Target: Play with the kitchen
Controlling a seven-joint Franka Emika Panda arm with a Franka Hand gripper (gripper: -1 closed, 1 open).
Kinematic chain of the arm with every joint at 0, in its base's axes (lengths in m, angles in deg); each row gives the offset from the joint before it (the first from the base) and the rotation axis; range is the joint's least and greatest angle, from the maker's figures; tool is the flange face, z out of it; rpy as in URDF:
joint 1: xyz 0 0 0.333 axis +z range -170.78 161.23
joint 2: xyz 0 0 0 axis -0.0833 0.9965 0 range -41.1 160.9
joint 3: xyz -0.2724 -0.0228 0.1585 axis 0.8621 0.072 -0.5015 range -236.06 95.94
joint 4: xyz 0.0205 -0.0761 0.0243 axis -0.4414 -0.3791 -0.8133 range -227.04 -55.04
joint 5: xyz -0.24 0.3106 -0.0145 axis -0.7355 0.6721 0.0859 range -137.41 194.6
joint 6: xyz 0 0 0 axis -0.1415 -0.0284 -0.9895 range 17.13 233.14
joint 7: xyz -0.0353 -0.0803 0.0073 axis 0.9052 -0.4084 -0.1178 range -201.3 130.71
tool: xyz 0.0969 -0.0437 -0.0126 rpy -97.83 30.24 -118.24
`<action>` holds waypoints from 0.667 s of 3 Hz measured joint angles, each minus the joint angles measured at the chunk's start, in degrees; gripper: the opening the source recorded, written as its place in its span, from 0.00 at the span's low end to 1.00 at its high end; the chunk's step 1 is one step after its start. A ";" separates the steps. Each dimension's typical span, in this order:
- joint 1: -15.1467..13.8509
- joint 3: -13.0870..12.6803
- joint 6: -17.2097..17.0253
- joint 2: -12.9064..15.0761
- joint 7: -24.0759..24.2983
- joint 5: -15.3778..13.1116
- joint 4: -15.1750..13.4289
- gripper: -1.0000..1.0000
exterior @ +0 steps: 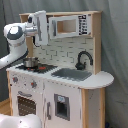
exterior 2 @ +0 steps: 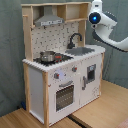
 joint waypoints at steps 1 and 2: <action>2.32 1.53 3.95 -0.66 0.00 -0.44 -4.04 0.00; 4.04 3.23 8.12 -1.51 -0.08 -0.53 -7.42 0.00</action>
